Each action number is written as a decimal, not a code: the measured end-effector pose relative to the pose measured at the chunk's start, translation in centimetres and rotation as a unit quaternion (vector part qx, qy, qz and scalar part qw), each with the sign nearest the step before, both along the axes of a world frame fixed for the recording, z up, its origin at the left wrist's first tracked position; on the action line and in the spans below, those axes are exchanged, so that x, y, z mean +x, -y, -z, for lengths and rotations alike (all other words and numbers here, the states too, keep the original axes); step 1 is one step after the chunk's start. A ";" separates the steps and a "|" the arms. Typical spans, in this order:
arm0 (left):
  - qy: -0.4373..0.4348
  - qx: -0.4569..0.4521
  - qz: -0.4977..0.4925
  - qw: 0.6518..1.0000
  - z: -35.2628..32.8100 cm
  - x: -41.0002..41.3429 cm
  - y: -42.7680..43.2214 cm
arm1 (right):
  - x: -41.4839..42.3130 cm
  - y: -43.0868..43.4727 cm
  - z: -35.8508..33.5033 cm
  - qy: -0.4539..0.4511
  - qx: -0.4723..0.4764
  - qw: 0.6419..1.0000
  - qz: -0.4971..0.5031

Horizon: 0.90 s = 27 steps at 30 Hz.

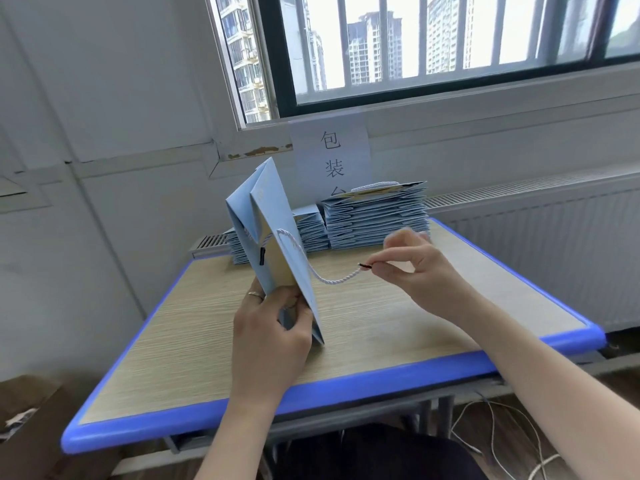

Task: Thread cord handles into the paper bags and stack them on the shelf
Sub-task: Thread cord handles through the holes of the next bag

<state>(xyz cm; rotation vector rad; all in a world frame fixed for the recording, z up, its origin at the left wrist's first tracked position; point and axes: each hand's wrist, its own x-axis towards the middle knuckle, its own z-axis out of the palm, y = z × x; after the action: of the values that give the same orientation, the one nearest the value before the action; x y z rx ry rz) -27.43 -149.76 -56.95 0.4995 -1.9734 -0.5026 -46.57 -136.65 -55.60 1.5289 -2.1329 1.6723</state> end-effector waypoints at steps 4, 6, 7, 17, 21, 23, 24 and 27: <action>0.001 -0.006 0.000 1.000 0.0 -0.1 0.0 | 1.4 1.3 -1.1 -0.058 -0.044 0.997 -0.011; 0.004 -0.009 -0.001 1.000 0.0 -0.1 0.0 | 2.3 2.1 -0.6 -0.051 -0.061 0.996 -0.047; 0.005 -0.010 0.001 1.000 0.1 0.0 0.0 | 2.7 2.5 -0.1 -0.061 -0.067 0.994 -0.052; 0.016 -0.033 0.007 0.999 0.2 -0.1 0.3 | 3.0 3.2 2.5 -0.206 -0.068 0.976 -0.027; 0.021 -0.028 0.016 0.999 0.3 -0.1 0.4 | 2.9 3.3 2.6 -0.224 -0.076 0.971 -0.032; 0.020 -0.037 0.016 0.999 0.3 -0.1 0.4 | 2.9 3.4 2.6 -0.228 -0.073 0.970 -0.044; 0.019 -0.039 0.015 0.999 0.3 -0.1 0.4 | 2.8 3.4 2.7 -0.229 -0.070 0.970 -0.048; 0.015 -0.032 0.017 0.999 0.3 -0.2 0.5 | 2.8 3.4 2.7 -0.226 -0.065 0.971 -0.050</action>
<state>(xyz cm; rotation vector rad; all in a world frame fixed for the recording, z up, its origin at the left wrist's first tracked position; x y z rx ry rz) -27.65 -150.24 -57.25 0.4352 -2.0227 -0.4533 -43.78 -140.01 -58.31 1.7914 -1.7071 1.2910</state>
